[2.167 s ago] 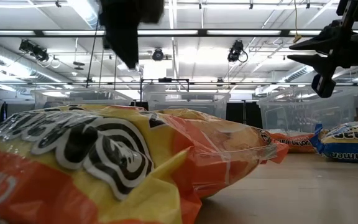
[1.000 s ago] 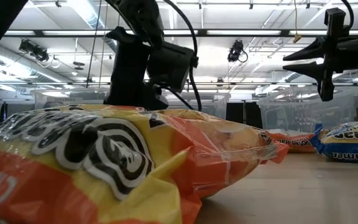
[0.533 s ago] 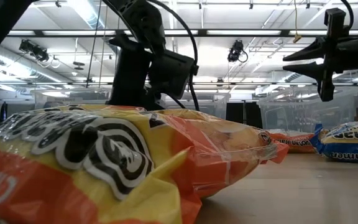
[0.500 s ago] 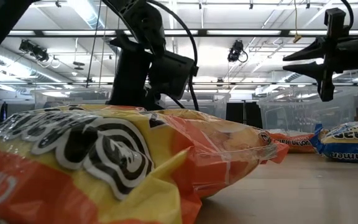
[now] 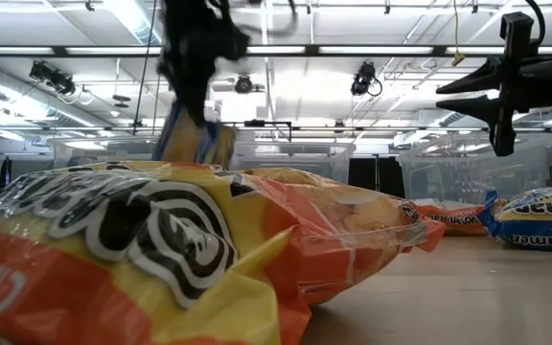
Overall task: Sort Maruchan noodles
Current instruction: Put the left blue noodle pack into the left transparent bin
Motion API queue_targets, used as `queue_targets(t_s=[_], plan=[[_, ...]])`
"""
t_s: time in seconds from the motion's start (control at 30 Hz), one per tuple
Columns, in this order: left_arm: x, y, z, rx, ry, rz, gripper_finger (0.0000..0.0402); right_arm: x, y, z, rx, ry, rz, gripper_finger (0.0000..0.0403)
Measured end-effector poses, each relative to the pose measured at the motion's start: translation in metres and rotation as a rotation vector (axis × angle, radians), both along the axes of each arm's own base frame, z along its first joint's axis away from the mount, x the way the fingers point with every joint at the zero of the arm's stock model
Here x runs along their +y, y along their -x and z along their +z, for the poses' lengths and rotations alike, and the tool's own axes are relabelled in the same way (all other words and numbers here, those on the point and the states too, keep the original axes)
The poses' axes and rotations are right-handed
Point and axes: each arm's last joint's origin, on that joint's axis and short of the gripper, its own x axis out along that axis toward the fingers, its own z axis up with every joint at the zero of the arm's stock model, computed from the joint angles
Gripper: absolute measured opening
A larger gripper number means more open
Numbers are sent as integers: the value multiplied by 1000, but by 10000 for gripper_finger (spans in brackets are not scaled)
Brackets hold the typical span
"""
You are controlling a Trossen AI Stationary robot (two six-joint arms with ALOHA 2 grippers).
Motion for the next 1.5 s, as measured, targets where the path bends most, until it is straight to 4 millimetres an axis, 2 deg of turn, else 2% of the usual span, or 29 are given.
queue_targets(t_s=[0.13, 0.27, 0.4, 0.53, 0.7, 0.93, 1.03, 1.27, 1.37, 1.5], plan=[[19, 40, 51, -180, 2, 108, 7, 0, 0, 0, 0, 0, 4, 91], [44, 86, 89, -322, -41, 209, 6, 0, 0, 0, 1, 0, 4, 91], [70, 125, 112, -412, -107, 313, 7, 0, 0, -1, 6, 0, 4, 91], [99, 149, 116, -369, -166, 406, 7, 0, 0, -2, 18, 1, 1, 91], [133, 164, 98, -252, -186, 500, 7, 0, -1, -3, 37, 2, -1, 91], [164, 167, 42, -228, -98, 567, 8, 0, -1, -3, 47, 26, -4, 91], [170, 167, 20, -251, -95, 581, 8, 0, 0, -3, 47, 27, -5, 91], [176, 186, -21, -138, -97, 672, 8, 0, 0, -3, 46, 26, -6, 91], [175, 187, -29, -117, -107, 680, 9, 0, 0, -3, 47, 26, -8, 91], [176, 189, -29, -78, -165, 684, 10, 0, 0, -3, 46, 26, -8, 91]])
